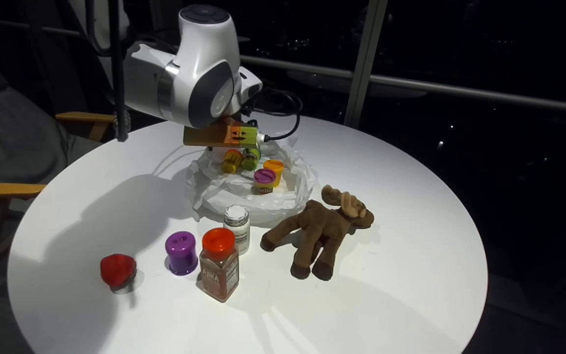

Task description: Put all the objects on the table into the plastic bag.

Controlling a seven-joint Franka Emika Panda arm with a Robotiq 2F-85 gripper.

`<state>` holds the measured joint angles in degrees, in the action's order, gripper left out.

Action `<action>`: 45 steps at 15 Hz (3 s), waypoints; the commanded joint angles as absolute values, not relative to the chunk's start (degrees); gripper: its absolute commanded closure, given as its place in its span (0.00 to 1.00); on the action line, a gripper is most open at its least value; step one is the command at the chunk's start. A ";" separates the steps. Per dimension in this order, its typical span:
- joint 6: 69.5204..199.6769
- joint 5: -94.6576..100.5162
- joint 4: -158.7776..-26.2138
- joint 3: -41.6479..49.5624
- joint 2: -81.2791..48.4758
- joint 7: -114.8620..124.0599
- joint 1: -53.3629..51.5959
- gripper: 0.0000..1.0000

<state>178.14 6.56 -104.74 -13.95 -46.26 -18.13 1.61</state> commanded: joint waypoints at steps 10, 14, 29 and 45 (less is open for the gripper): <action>139.88 5.80 -121.00 1.19 -15.79 14.55 -17.57 0.00; 127.67 1.03 -122.37 -2.29 -11.36 17.70 -14.15 0.00; 125.18 -7.30 -136.17 -3.53 -11.88 9.46 -6.63 0.00; 147.28 -2.72 -145.39 -6.57 -15.40 -3.58 -6.76 0.00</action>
<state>143.38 -4.49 -144.72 -6.27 -14.56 -1.70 -7.19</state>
